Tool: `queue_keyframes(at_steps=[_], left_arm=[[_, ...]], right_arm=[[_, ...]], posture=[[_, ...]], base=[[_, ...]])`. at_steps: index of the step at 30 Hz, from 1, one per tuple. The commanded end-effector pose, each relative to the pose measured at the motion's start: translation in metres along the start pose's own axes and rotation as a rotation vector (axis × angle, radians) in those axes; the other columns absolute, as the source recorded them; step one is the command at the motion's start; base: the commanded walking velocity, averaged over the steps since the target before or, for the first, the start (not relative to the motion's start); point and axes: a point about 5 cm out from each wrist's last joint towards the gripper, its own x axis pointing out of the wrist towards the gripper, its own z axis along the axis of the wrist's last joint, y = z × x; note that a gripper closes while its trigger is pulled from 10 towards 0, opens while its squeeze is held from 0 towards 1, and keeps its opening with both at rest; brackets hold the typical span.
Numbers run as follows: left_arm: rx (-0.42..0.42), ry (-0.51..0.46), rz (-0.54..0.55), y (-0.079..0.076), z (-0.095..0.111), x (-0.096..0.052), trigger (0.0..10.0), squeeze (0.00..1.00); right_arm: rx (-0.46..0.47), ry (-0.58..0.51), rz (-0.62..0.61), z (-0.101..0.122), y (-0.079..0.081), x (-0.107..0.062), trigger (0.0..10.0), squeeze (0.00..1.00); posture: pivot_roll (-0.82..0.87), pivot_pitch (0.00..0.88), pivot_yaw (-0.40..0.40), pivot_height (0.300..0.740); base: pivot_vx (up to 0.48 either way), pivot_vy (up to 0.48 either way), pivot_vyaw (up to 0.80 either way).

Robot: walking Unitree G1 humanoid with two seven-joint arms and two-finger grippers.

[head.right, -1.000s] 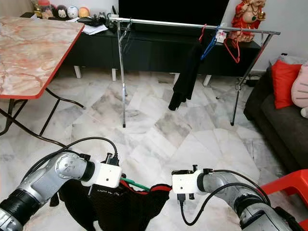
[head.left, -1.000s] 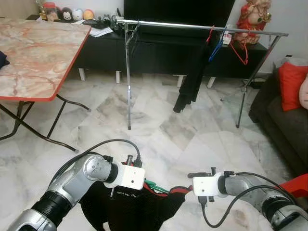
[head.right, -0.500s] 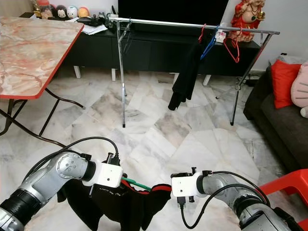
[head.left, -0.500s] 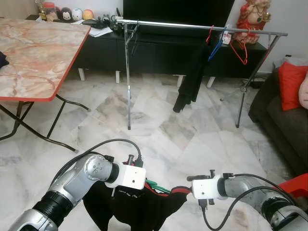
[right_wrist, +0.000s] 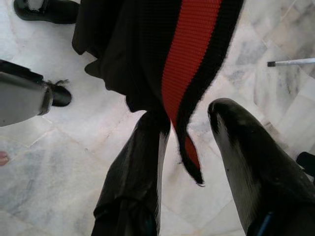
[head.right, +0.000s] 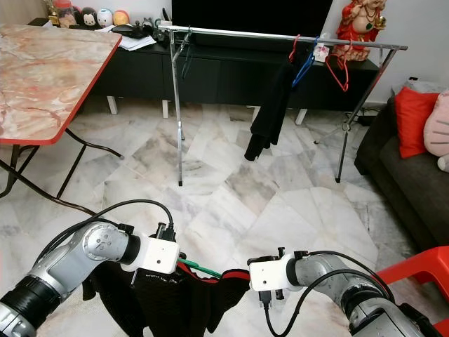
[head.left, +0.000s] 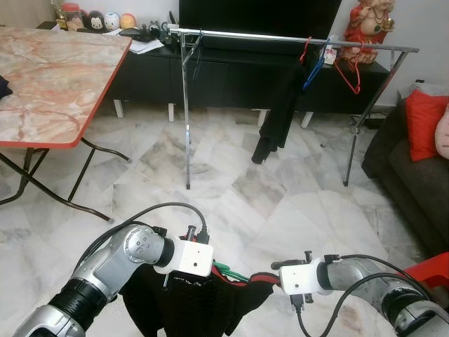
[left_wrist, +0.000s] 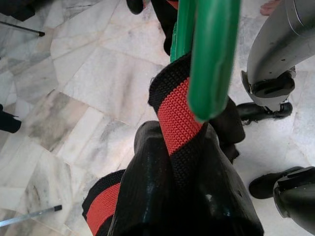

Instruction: Hang hanger

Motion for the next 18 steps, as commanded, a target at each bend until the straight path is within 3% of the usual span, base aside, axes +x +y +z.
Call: queue_keyframes(at_steps=[1,4,5,6,18], left_arm=[[0.039,-0.023,0.028,0.0090,0.0092,-0.0020,10.0,0.00],[0.040,-0.023,0.029,0.0092,0.0093,-0.0018,10.0,0.00],[0.040,-0.024,0.029,0.0092,0.0094,-0.0017,10.0,0.00],[0.040,-0.024,0.029,0.0094,0.0094,-0.0016,10.0,0.00],[0.045,-0.023,0.028,0.0109,0.0097,-0.0013,10.0,0.00]], right_arm=[[0.024,0.004,0.014,-0.0044,0.0031,-0.0029,10.0,0.00],[0.023,0.001,0.022,-0.0042,0.0045,-0.0027,10.0,0.00],[0.018,-0.002,0.020,-0.0039,0.0043,-0.0027,3.2,0.00],[0.021,-0.009,0.024,-0.0032,0.0047,-0.0026,0.0,0.00],[0.026,-0.018,0.025,-0.0027,0.0049,-0.0028,0.0,0.00]], posture=[[-0.02,0.000,-0.157,0.740],[-0.02,0.000,-0.157,0.740],[-0.02,0.000,-0.157,0.740],[-0.02,0.000,-0.155,0.740],[-0.02,0.000,-0.152,0.740]], base=[[0.000,0.000,0.00],[0.000,0.000,0.00],[0.000,0.000,0.00],[0.000,0.000,0.00],[0.000,0.000,0.00]])
